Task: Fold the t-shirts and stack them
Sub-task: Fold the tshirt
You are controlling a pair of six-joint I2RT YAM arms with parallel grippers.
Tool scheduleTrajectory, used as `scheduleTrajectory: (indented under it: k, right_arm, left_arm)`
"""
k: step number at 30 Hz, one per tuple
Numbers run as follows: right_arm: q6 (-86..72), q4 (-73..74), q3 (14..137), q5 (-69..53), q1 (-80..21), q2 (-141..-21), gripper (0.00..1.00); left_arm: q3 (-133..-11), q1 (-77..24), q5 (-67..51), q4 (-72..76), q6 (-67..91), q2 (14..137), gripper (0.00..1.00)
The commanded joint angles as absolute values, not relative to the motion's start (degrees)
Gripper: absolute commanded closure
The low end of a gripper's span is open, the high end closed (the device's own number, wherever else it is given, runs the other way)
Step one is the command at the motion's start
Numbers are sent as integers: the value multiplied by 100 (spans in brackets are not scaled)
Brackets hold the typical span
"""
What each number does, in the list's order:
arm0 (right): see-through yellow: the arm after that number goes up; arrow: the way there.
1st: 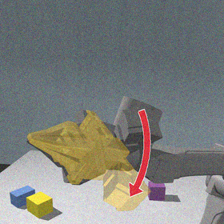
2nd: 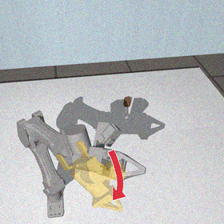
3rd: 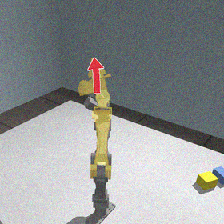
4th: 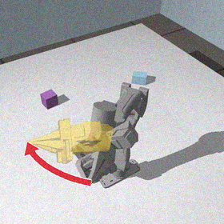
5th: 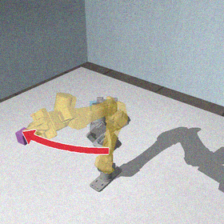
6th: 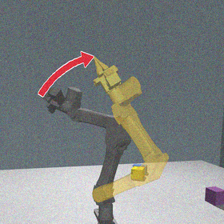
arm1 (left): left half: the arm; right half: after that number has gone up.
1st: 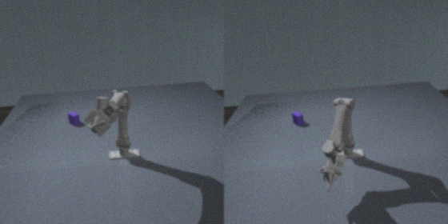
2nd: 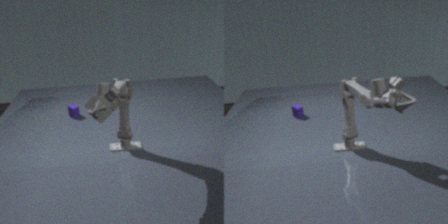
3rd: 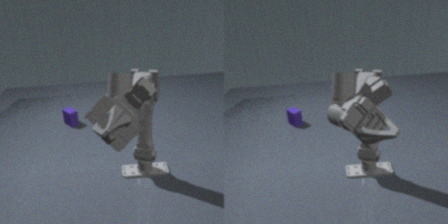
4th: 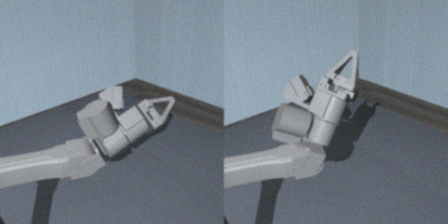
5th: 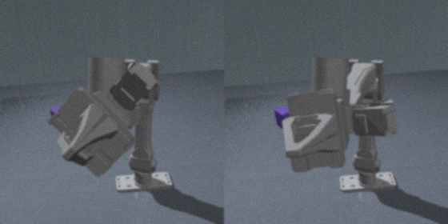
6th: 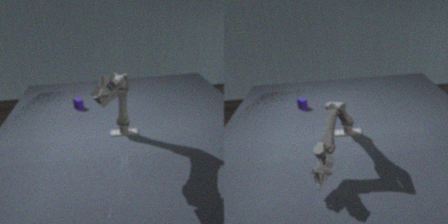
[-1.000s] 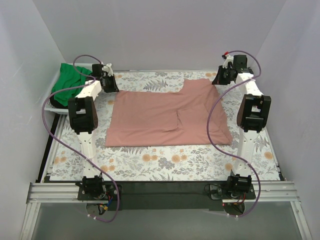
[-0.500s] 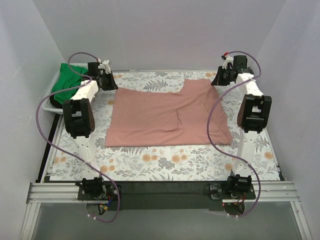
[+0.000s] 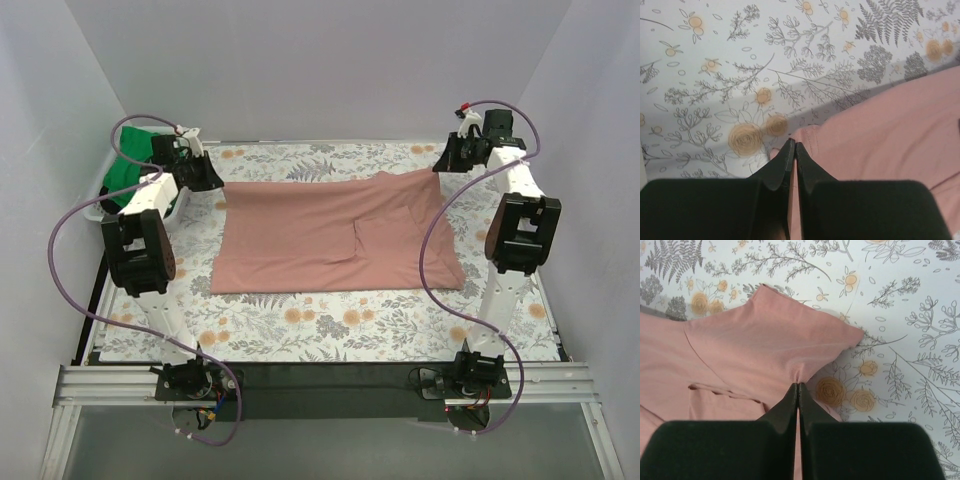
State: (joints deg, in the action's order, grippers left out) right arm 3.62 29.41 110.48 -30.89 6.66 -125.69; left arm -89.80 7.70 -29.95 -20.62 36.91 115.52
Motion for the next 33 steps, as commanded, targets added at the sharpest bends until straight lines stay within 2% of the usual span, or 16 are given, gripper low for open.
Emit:
scheduleTrajectory:
  k: [1,22,33]
  right_arm:
    - [641,3111,10943,-3357,782,-12103,99]
    - [1555,3533,9133,-3612,905,-10916,99]
    - [1907,3533,8482,-3393,914,-11258,99]
  left_arm:
    - [-8702,896,-3444,-1872,3533,10751,100]
    - [-6760,1195,-3639,-2144,3015,9247,100]
    - [-5793,1230,-3463,-1874,2830,9290,100]
